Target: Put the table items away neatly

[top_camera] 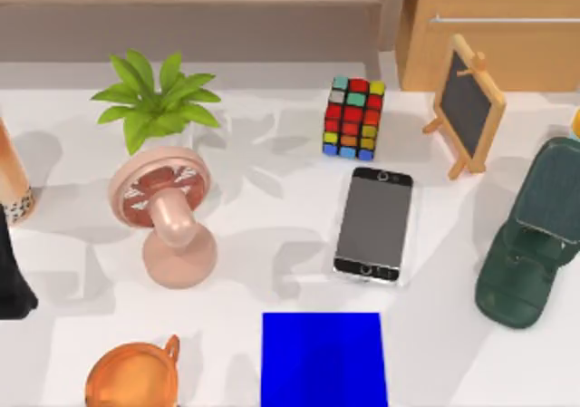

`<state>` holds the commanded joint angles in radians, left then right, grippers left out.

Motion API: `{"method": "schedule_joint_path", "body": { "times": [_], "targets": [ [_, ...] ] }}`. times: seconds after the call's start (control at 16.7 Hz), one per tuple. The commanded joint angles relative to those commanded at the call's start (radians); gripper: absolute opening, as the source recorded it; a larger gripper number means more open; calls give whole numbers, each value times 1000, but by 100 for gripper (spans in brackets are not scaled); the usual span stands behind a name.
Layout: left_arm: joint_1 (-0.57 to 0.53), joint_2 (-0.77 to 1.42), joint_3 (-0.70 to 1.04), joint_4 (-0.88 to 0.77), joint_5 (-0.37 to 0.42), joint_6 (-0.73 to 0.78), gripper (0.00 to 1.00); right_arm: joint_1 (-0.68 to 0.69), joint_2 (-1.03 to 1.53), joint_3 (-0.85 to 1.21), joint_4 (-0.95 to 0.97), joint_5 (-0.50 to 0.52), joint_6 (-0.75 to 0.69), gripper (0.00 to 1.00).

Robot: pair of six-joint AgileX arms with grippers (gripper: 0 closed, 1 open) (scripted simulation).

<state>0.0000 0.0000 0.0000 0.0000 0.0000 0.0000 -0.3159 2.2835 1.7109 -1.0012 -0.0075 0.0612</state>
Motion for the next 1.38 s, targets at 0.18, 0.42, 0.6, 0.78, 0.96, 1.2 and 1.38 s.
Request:
{"method": "schedule_joint_path", "body": {
  "times": [0.18, 0.42, 0.6, 0.78, 0.96, 1.2, 1.38],
  "targets": [
    [0, 0, 0, 0, 0, 0, 100, -34, -15, 47, -62, -23, 12, 0],
    [0, 0, 0, 0, 0, 0, 100, -50, -47, 125, -160, -47, 13, 0],
    [0, 0, 0, 0, 0, 0, 100, -29, -64, 200, -251, -28, 1, 0],
    [0, 0, 0, 0, 0, 0, 100, 14, -73, 258, -323, 7, -10, 0],
    [0, 0, 0, 0, 0, 0, 100, 22, -75, 264, -331, 12, -11, 0],
    [0, 0, 0, 0, 0, 0, 100, 26, -80, 260, -325, 7, 0, 0],
    [0, 0, 0, 0, 0, 0, 100, 111, -140, 244, -298, -13, 65, 0]
  ]
}}
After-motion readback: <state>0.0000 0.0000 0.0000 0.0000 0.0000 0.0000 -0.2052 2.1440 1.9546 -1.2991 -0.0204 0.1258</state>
